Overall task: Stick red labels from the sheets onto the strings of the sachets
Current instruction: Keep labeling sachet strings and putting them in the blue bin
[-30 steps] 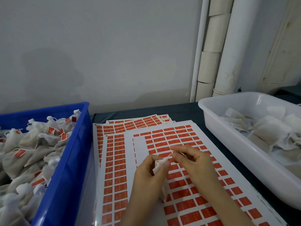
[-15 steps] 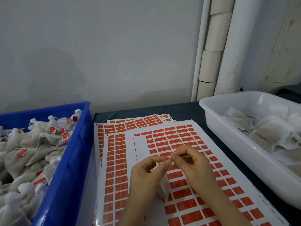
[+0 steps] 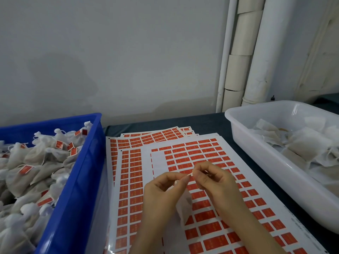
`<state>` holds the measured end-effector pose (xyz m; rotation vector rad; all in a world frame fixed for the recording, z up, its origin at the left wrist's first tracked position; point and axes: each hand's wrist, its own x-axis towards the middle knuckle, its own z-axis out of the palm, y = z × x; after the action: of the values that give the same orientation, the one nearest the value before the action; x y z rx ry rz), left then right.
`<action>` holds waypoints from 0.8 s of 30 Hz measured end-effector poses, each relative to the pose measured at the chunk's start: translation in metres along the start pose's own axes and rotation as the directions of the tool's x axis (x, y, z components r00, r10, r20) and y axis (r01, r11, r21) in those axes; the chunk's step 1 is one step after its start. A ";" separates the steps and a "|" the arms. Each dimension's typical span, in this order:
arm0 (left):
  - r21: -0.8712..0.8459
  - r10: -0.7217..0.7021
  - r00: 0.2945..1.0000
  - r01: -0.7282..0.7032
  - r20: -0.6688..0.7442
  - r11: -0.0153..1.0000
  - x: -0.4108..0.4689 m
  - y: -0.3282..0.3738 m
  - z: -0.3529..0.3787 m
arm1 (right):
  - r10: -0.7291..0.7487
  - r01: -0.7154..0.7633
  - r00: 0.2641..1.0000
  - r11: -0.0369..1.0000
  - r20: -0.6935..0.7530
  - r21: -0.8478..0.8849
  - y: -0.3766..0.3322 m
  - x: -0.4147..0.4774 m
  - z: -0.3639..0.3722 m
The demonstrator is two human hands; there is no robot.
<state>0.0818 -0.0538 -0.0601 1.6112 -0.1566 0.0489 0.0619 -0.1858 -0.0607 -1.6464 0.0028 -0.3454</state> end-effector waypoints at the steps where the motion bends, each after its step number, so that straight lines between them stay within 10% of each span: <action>1: 0.015 0.005 1.000 -0.005 -0.011 1.000 0.000 0.001 0.000 | 0.023 -0.023 1.000 0.999 0.002 0.047 0.000 0.000 0.000; 15: 0.138 0.000 0.999 -0.005 0.041 0.990 -0.001 -0.002 -0.003 | 0.197 -0.174 0.980 0.808 0.019 0.563 -0.004 0.007 -0.014; 24: 0.498 0.196 0.978 -0.207 0.074 0.842 0.003 -0.017 -0.008 | 0.133 -0.155 0.988 0.868 0.079 0.472 -0.005 0.004 -0.011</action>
<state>0.0879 -0.0458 -0.0763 2.1155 -0.3528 0.2558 0.0618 -0.1970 -0.0548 -1.1520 0.0069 -0.1749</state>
